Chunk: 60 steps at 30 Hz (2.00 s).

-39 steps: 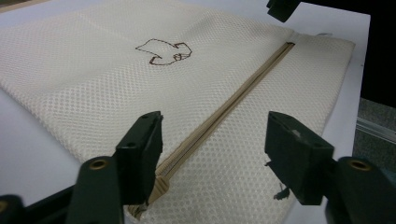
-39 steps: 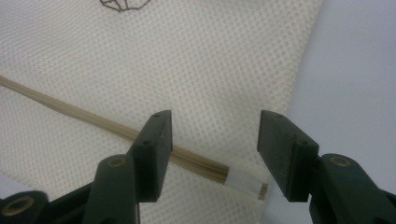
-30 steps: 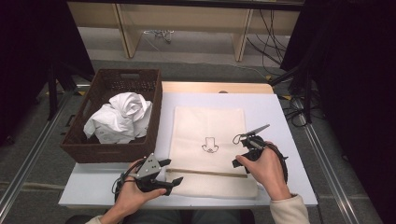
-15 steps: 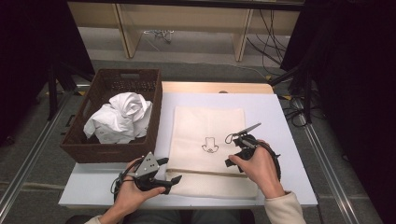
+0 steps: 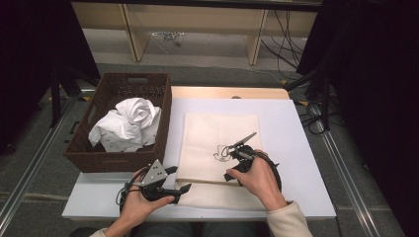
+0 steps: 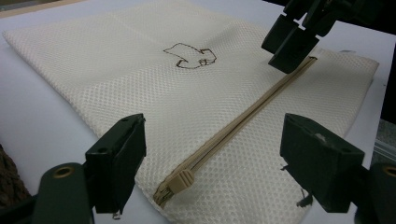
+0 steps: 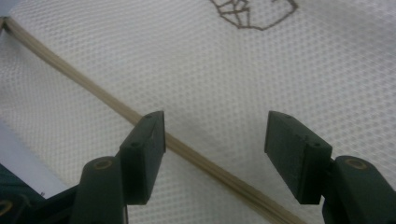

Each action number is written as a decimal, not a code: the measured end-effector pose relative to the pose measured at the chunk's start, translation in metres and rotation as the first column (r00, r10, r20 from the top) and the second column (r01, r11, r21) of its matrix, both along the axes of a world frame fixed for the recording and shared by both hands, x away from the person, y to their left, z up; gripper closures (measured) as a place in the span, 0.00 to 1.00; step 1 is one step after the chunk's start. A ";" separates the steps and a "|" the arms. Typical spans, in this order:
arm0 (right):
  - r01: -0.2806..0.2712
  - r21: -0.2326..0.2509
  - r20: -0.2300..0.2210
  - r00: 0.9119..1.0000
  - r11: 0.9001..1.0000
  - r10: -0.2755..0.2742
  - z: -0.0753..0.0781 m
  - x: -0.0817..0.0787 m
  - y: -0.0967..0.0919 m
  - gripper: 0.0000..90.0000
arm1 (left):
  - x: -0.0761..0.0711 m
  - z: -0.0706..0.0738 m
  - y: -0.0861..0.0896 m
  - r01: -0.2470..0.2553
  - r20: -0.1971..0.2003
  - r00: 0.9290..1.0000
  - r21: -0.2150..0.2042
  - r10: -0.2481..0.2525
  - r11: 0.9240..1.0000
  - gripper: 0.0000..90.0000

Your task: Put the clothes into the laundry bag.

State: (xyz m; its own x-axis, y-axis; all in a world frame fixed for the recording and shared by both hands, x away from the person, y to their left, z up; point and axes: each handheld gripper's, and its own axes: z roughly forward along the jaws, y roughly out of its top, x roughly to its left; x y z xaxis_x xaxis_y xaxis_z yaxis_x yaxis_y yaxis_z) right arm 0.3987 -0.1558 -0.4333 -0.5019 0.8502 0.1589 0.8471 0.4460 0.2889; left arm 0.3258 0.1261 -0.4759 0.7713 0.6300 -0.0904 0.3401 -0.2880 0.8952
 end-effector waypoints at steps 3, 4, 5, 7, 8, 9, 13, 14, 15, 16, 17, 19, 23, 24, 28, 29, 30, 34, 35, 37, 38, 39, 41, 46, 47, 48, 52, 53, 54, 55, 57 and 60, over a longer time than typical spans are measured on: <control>-0.019 0.003 0.007 1.000 1.000 0.019 -0.001 0.000 0.007 0.44 | 0.001 -0.001 0.001 0.002 -0.003 1.000 -0.001 -0.002 1.000 0.25; -0.011 0.001 -0.009 1.000 1.000 0.011 -0.001 0.000 0.009 0.44 | 0.000 -0.002 0.000 -0.012 -0.027 1.000 -0.022 0.011 1.000 0.25; -0.019 0.010 0.008 1.000 1.000 0.019 -0.003 0.001 0.011 0.44 | 0.000 -0.002 0.000 -0.013 -0.022 1.000 -0.016 0.012 1.000 0.25; -0.045 -0.006 -0.002 0.999 0.999 0.045 -0.006 0.003 0.014 0.44 | 0.002 -0.002 0.001 0.000 -0.009 1.000 0.002 0.000 1.000 0.25; -0.045 -0.006 -0.002 0.999 0.999 0.045 -0.006 0.003 0.014 0.44 | 0.002 -0.002 0.001 0.000 -0.009 1.000 0.002 0.000 1.000 0.25; -0.041 -0.017 -0.011 0.999 0.999 0.041 -0.007 0.004 0.015 0.44 | 0.002 -0.002 0.001 -0.001 -0.010 1.000 -0.001 0.001 1.000 0.25; -0.044 -0.036 -0.023 0.999 0.998 0.043 -0.012 0.004 0.020 0.44 | 0.000 -0.003 -0.001 -0.011 -0.027 1.000 -0.014 0.011 1.000 0.25; -0.064 -0.042 -0.022 0.998 0.997 0.063 -0.012 0.004 0.020 0.44 | 0.001 -0.003 0.000 0.002 -0.009 1.000 0.002 -0.002 1.000 0.25; -0.085 -0.042 -0.010 0.996 0.995 0.085 -0.013 0.005 0.019 0.44 | 0.001 -0.003 0.000 0.002 -0.009 1.000 0.002 -0.002 1.000 0.25; -0.085 -0.042 -0.010 0.996 0.995 0.085 -0.013 0.005 0.019 0.44 | 0.002 -0.003 0.000 0.010 -0.010 1.000 0.001 -0.010 1.000 0.25; -0.072 -0.042 -0.014 0.997 0.997 0.071 -0.013 0.004 0.020 0.44 | 0.002 -0.003 0.000 0.009 -0.012 1.000 0.000 -0.009 1.000 0.25; -0.076 -0.053 -0.008 0.997 0.996 0.076 -0.016 0.004 0.021 0.44 | 0.001 -0.003 -0.001 0.006 -0.013 1.000 0.005 -0.005 1.000 0.25; -0.083 -0.083 -0.023 0.996 0.993 0.081 -0.020 0.003 0.024 0.45 | 0.002 -0.004 -0.001 0.008 -0.014 1.000 0.003 -0.008 1.000 0.25; -0.107 -0.081 -0.013 0.994 0.991 0.106 -0.022 0.004 0.024 0.45 | 0.002 -0.004 -0.001 0.007 -0.014 1.000 0.010 -0.007 1.000 0.25; -0.094 -0.092 -0.002 0.996 0.991 0.095 -0.023 0.002 0.028 0.45 | 0.001 -0.004 -0.002 0.005 -0.017 1.000 -0.004 -0.006 1.000 0.25; -0.096 -0.098 -0.008 0.995 0.991 0.096 -0.023 0.001 0.028 0.45 | 0.001 -0.005 -0.002 0.006 -0.019 1.000 -0.004 -0.006 1.000 0.25; -0.094 -0.096 0.000 0.996 0.991 0.094 -0.024 0.001 0.028 0.45 | 0.001 -0.005 -0.002 0.006 -0.020 1.000 -0.003 -0.007 1.000 0.25; -0.122 -0.105 0.003 0.992 0.987 0.123 -0.024 0.001 0.028 0.44 | 0.001 -0.006 -0.003 0.005 -0.040 0.999 -0.010 -0.006 1.000 0.25; -0.130 -0.102 0.000 0.991 0.986 0.131 -0.025 0.002 0.027 0.44 | 0.001 -0.006 -0.003 0.005 -0.040 0.999 -0.012 -0.005 1.000 0.25; -0.139 -0.104 -0.006 0.990 0.985 0.139 -0.024 0.002 0.027 0.44 | 0.001 -0.006 -0.003 0.003 -0.041 0.999 -0.015 -0.004 1.000 0.25; -0.155 -0.112 0.007 0.988 0.982 0.157 -0.025 0.003 0.027 0.44 | 0.002 -0.005 -0.002 0.015 -0.024 1.000 -0.002 -0.015 1.000 0.25; -0.147 -0.109 0.005 0.989 0.983 0.149 -0.025 0.002 0.028 0.44 | 0.001 -0.005 -0.002 0.010 -0.021 1.000 0.005 -0.010 1.000 0.25; -0.142 -0.111 0.015 0.989 0.984 0.145 -0.025 0.001 0.028 0.44 | 0.002 -0.005 -0.002 0.017 -0.021 1.000 0.000 -0.017 1.000 0.25; -0.179 -0.135 0.005 0.983 0.975 0.181 -0.024 0.001 0.028 0.47 | 0.002 -0.005 -0.002 0.016 -0.021 1.000 0.001 -0.016 1.000 0.25; -0.196 -0.136 0.020 0.979 0.971 0.201 -0.025 0.002 0.027 0.47 | 0.001 -0.005 -0.002 0.009 -0.020 1.000 0.005 -0.009 1.000 0.25; -0.201 -0.137 0.013 0.979 0.970 0.205 -0.025 0.002 0.027 0.49 | 0.002 -0.006 -0.002 0.009 -0.020 1.000 0.003 -0.009 1.000 0.25; -0.185 -0.130 0.009 0.982 0.974 0.188 -0.023 0.003 0.025 0.54 | 0.002 -0.006 -0.002 0.008 -0.021 1.000 0.001 -0.008 1.000 0.25; -0.177 -0.130 0.007 0.984 0.976 0.179 -0.023 0.003 0.025 0.56 | 0.002 -0.006 -0.002 0.007 -0.021 1.000 0.002 -0.007 1.000 0.25; -0.178 -0.149 0.026 0.983 0.973 0.183 -0.023 0.004 0.024 0.65 | 0.002 -0.006 -0.001 0.007 -0.020 1.000 0.002 -0.007 1.000 0.25; -0.178 -0.149 0.026 0.983 0.973 0.183 -0.023 0.004 0.024 0.65 | 0.002 -0.006 -0.001 0.007 -0.020 1.000 0.001 -0.007 1.000 0.25; -0.163 -0.138 0.018 0.986 0.977 0.167 -0.023 0.005 0.022 0.66 | 0.002 -0.006 -0.001 0.006 -0.020 1.000 0.002 -0.006 1.000 0.25; -0.161 -0.143 0.022 0.986 0.977 0.166 -0.023 0.005 0.023 0.70 | 0.002 -0.006 -0.001 0.002 -0.021 1.000 0.000 -0.002 1.000 0.25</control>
State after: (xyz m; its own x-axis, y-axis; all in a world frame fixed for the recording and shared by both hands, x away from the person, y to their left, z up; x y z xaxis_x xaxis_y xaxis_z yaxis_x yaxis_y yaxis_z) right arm 0.4035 -0.1333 -0.4561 -0.6388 0.7690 0.0245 0.7502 0.6156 0.2412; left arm 0.3278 0.1248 -0.4816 0.7704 0.6285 -0.1071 0.3587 -0.2884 0.8878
